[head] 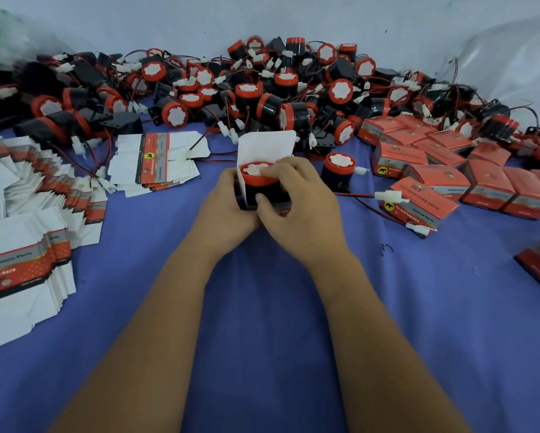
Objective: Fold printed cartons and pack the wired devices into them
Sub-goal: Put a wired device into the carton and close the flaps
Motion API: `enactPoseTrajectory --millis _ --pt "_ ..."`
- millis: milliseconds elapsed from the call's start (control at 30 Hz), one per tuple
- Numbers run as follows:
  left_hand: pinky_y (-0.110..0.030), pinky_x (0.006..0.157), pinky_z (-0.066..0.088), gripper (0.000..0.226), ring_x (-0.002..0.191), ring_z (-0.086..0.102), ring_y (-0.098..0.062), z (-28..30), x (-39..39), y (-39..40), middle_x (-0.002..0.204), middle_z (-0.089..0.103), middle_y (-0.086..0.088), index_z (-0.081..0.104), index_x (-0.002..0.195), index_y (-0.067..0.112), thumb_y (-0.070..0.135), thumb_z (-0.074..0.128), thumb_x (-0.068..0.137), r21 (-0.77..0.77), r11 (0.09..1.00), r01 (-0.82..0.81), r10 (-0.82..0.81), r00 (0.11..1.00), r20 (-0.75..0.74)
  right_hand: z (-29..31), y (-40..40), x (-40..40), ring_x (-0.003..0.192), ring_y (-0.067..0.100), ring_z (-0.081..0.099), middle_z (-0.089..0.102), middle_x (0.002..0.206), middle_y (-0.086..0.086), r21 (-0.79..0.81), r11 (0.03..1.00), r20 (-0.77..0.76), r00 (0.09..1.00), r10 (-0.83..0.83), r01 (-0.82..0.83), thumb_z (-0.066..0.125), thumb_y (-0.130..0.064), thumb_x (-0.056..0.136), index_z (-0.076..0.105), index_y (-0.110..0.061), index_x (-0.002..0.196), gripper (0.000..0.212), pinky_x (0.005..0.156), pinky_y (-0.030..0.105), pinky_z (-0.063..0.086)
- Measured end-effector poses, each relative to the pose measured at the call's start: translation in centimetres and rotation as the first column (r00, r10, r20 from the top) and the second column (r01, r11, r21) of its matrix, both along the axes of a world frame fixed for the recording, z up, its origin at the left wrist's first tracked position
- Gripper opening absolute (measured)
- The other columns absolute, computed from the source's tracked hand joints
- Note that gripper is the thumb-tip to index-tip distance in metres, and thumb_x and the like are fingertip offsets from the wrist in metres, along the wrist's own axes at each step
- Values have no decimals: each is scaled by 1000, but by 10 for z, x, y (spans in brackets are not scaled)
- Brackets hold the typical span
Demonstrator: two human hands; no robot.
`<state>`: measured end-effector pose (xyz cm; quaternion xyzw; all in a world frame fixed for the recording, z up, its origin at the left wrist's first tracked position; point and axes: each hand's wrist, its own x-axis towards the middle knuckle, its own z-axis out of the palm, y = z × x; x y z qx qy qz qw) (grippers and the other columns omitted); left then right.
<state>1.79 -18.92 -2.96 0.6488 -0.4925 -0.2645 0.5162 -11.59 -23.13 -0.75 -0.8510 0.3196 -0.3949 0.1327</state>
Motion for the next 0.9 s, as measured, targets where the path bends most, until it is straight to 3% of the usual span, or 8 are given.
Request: enactPoseTrajectory --millis 67,200,267,367,500,700,800,900 --pt "-28 82 53 53 101 64 -9 -1 0 0 108 63 17 46 122 33 12 73 81 -8 1000 2 -1 1000 2 1 0 2 95 19 57 56 119 -1 -24 999 18 1000 -24 25 66 -22 87 63 -13 108 23 69 39 54" --pt "-12 74 51 52 94 66 -3 3 5 3 104 67 15 52 114 39 5 74 80 -25 999 48 -49 999 -7 5 3 6 88 24 55 61 103 2 -61 997 42 998 -47 49 71 -23 82 58 -10 91 21 69 43 52" --pt "-13 76 52 53 95 67 -5 5 9 4 106 69 12 56 117 33 2 76 79 -8 996 86 -86 996 -25 7 4 6 85 26 55 61 99 5 -106 993 57 998 -40 46 72 -20 79 59 -7 90 22 69 44 51" --pt "-11 74 52 56 95 66 -3 7 12 5 108 68 12 57 121 27 2 80 76 17 992 125 -124 992 -20 10 5 5 90 28 56 57 106 10 -155 988 76 997 -8 19 74 -16 74 63 -7 100 29 75 45 51" --pt "-8 77 49 58 101 62 -1 7 15 4 113 66 10 55 124 21 0 79 76 33 988 149 -149 989 17 11 5 4 103 25 56 57 117 7 -143 990 -47 999 -15 8 74 -19 71 57 -8 126 58 90 40 46" --pt "-8 78 50 64 100 62 3 5 16 2 114 64 14 52 124 29 -3 79 75 27 983 181 -180 983 -19 12 -2 1 94 24 55 53 115 5 -96 995 -196 981 9 -28 68 -22 74 58 -10 127 55 90 36 44" --pt "-17 85 52 66 105 63 -3 2 15 1 116 65 12 51 125 31 0 80 75 7 987 159 -159 986 -53 6 -2 0 102 24 58 60 121 3 -94 994 -183 982 40 -58 67 -18 79 61 -12 129 50 102 31 36" --pt "-24 85 55 59 99 64 -1 -1 16 0 108 66 18 52 112 42 7 81 75 -16 994 107 -108 993 -44 0 -4 -1 125 18 54 64 130 -2 -134 991 -163 987 1 -23 65 -23 88 67 -17 120 33 120 35 10"
